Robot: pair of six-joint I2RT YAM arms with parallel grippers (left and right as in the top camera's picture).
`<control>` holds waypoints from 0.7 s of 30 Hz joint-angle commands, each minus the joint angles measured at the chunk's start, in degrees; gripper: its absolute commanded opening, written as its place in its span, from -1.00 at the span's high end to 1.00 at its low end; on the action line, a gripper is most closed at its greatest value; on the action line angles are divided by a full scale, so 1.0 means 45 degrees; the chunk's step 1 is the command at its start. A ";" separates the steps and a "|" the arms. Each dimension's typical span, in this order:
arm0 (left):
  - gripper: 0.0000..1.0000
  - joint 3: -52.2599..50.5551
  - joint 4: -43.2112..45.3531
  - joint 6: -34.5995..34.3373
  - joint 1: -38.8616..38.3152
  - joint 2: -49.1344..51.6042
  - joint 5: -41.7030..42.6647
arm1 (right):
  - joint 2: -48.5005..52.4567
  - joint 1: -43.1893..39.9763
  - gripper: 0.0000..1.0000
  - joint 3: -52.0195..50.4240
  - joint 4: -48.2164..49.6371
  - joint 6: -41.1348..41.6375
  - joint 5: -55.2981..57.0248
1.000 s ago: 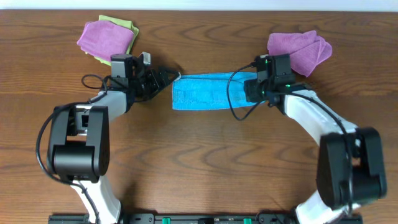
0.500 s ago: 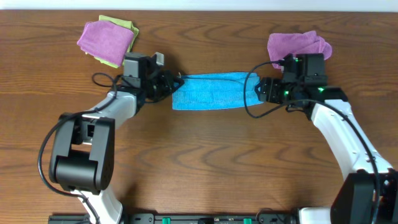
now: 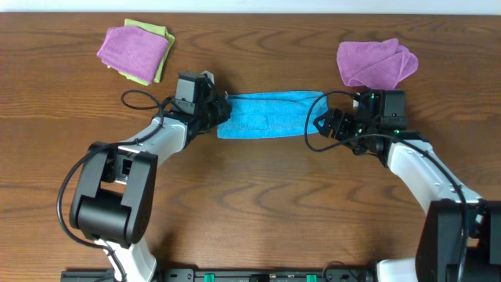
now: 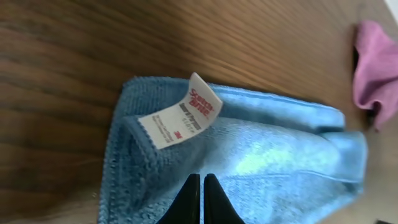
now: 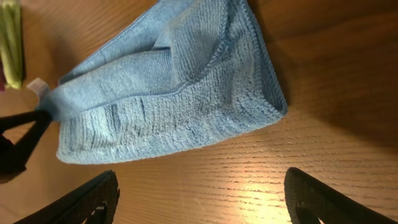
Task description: Fold the cloth
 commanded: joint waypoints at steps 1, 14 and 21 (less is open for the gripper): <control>0.88 0.0194 -0.0058 0.0423 -0.0311 -0.0083 -0.1273 | 0.0078 -0.0068 -0.71 -0.0287 0.0272 0.0879 0.0102; 0.89 0.0194 -0.0345 0.0374 -0.0646 0.0461 -0.1899 | 0.1248 -0.0015 -0.70 -0.0549 0.1632 0.2108 0.0452; 0.88 0.0194 -0.0369 0.0374 -0.0646 0.0491 -0.1889 | 0.2705 0.0287 -0.69 -0.0549 0.3638 0.3405 0.0423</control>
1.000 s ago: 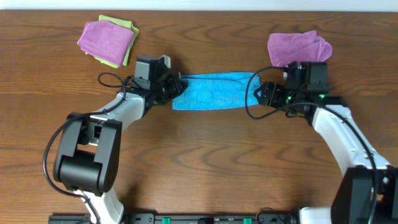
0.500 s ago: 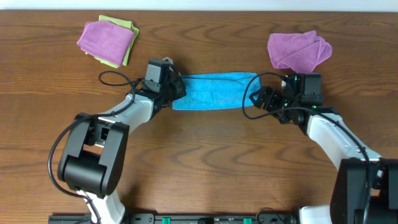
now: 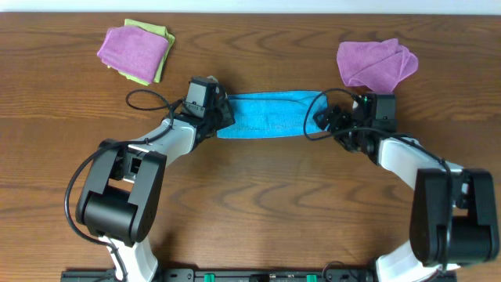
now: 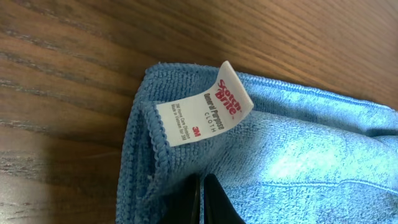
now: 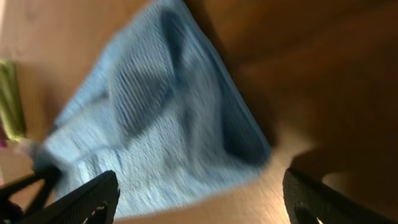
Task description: Fold the cloth
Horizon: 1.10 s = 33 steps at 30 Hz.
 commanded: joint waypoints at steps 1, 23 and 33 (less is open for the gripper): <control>0.88 0.0194 -0.0039 0.0136 -0.0049 0.0199 -0.0228 | 0.0845 0.0311 -0.69 -0.0097 0.0617 0.1049 0.0053; 0.88 0.0194 -0.0369 0.0141 -0.0019 0.0199 -0.0219 | 0.2210 0.1598 0.97 -0.0044 0.4804 -0.0539 0.1486; 0.89 0.0282 -0.0364 0.0136 -0.0024 0.0194 0.0063 | 0.0685 0.2438 0.97 0.0058 0.4809 -0.2293 0.0520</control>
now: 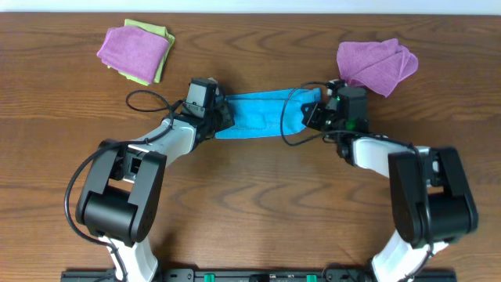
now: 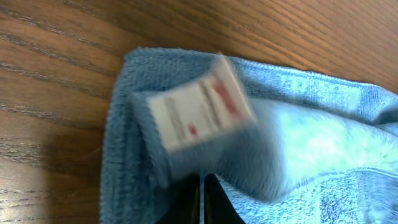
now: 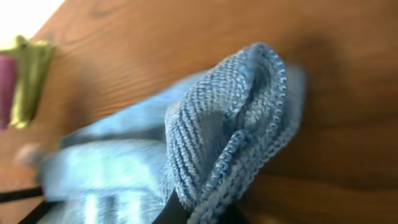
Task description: Fold the cloth
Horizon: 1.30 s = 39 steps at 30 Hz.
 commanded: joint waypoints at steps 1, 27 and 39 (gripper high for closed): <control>0.88 0.0306 -0.0034 0.0141 -0.0024 0.0194 0.0005 | -0.0918 0.0631 0.97 0.0010 0.0005 -0.1044 -0.0413; 0.88 0.0636 -0.0627 0.0345 0.0141 0.0019 0.0505 | -0.1069 0.4099 0.97 0.2924 -0.2089 -0.3113 0.0447; 0.88 0.2283 -0.3847 0.2574 0.0743 -0.1384 0.0515 | -0.0311 0.4546 0.98 0.2982 -0.2074 -0.3123 0.0559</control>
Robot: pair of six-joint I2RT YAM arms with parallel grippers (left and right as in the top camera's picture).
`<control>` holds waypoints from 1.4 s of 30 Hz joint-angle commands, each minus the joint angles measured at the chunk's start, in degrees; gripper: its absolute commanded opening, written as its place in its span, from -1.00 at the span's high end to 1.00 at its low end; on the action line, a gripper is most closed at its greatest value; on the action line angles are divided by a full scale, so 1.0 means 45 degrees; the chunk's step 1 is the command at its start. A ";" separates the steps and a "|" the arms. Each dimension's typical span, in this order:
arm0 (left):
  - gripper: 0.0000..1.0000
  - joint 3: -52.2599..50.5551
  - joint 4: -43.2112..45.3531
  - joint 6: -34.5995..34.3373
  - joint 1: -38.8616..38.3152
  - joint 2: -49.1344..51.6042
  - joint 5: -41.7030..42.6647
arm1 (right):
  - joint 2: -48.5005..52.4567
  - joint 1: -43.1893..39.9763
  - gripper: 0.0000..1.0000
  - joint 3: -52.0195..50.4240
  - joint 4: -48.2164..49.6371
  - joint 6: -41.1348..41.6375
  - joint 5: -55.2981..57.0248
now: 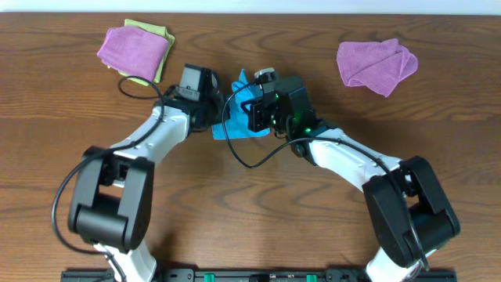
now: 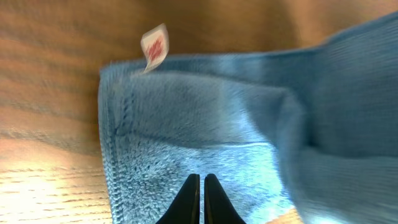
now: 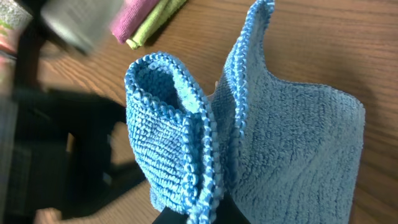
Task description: Fold the cloth
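Observation:
The blue cloth [image 1: 233,119] is bunched at the table's middle back, its right end doubled over toward the left end. My right gripper [image 1: 252,114] is shut on that raised right end; its stitched edges [image 3: 205,155] stand up from the fingers [image 3: 208,210]. My left gripper [image 1: 210,113] is shut at the cloth's left end. In the left wrist view its tips [image 2: 201,179] sit on the blue pile [image 2: 205,124] near the white tag [image 2: 153,47]. The two grippers are close together.
A crumpled purple cloth [image 1: 376,64] lies at the back right. A folded purple cloth on a green one [image 1: 135,51] lies at the back left, also showing in the right wrist view [image 3: 146,22]. Cables loop beside both wrists.
My right gripper has gone from the cloth's right end, near the purple cloth, to beside the left gripper, bringing that end with it. The cloth is now about half as long.
The blue cloth lay as a long strip, with my left gripper shut at its left end and my right gripper open beside its right end. The right gripper then stood closer, then shut on that end. Now that end is over by the left end.

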 commanded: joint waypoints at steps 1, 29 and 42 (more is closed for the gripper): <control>0.89 0.0447 -0.0393 0.0879 0.0330 -0.0748 -0.0209 | 0.0097 0.0248 0.97 0.0257 0.0039 -0.0180 0.0306; 0.89 0.0466 -0.1647 0.1681 0.2443 -0.2448 -0.1282 | 0.2040 0.1855 0.10 0.2341 -0.1341 -0.0724 -0.0850; -0.53 0.0486 -0.1787 0.1676 0.2827 -0.2705 -0.0797 | 0.1457 0.2074 -0.33 0.2511 -0.1705 -0.0733 -0.0967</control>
